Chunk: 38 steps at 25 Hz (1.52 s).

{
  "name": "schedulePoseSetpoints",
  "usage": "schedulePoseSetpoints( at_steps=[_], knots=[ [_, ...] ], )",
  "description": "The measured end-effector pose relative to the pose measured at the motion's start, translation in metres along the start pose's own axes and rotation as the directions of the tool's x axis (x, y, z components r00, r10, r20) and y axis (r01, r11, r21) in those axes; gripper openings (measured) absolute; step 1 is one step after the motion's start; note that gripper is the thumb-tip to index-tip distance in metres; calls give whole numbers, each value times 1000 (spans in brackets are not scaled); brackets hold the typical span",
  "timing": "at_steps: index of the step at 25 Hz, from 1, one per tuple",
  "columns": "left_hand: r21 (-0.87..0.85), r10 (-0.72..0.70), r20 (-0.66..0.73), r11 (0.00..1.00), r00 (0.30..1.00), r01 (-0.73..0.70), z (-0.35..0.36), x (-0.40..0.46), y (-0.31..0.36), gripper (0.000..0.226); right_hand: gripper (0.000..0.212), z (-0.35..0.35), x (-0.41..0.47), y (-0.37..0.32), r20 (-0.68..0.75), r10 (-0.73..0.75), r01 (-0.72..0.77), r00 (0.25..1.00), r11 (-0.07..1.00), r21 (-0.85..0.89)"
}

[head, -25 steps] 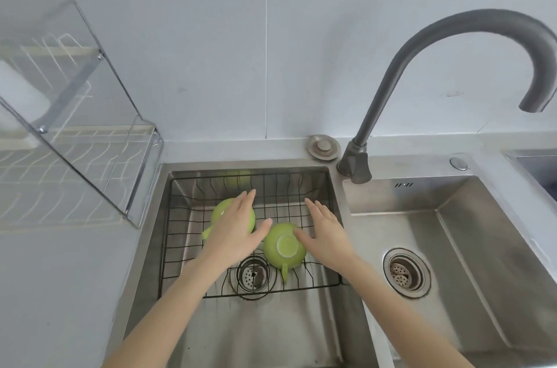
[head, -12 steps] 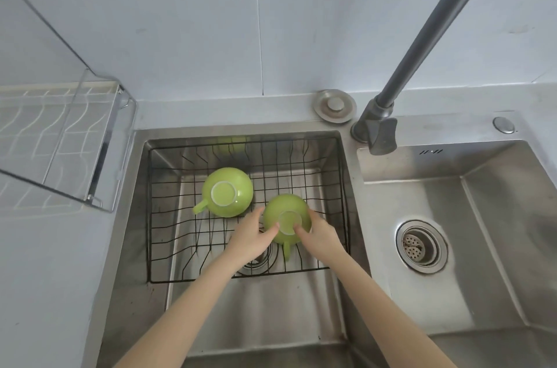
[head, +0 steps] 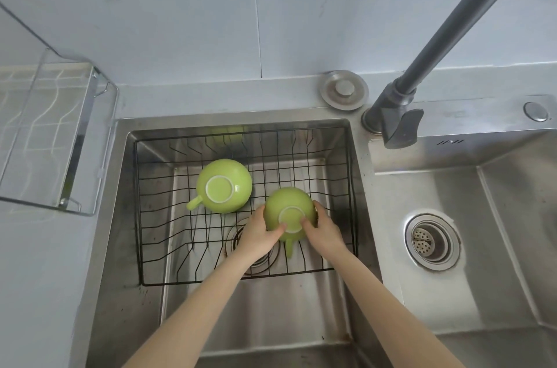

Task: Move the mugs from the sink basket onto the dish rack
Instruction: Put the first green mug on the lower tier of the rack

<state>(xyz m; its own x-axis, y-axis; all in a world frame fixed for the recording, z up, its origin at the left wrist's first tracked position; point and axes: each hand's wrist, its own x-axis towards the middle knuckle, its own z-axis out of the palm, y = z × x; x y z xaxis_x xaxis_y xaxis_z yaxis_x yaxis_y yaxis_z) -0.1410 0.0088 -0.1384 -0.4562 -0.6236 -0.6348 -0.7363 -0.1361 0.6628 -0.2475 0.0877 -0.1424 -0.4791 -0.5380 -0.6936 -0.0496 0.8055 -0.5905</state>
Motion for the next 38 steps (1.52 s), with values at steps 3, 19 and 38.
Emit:
schedulePoseSetpoints(
  at_steps=[3, 19, 38],
  knots=[
    [-86, -50, -9, 995, 999, 49, 2, 4, -1, 42, 57, 3, 1, 3, -10, -14, 14, 1000, 1000, 2],
    [-139, 48, 74, 990, 996, -38, -27, -45, -4, 57, 55, -10, -44, -13, -67, -91, 93, 994, 995, 32],
    [87, 439, -55, 897, 897, -434, -120, -176, -36, 82, 81, 37, -195, -58, -63, -446, 432, 893, 887, -161]
  ],
)
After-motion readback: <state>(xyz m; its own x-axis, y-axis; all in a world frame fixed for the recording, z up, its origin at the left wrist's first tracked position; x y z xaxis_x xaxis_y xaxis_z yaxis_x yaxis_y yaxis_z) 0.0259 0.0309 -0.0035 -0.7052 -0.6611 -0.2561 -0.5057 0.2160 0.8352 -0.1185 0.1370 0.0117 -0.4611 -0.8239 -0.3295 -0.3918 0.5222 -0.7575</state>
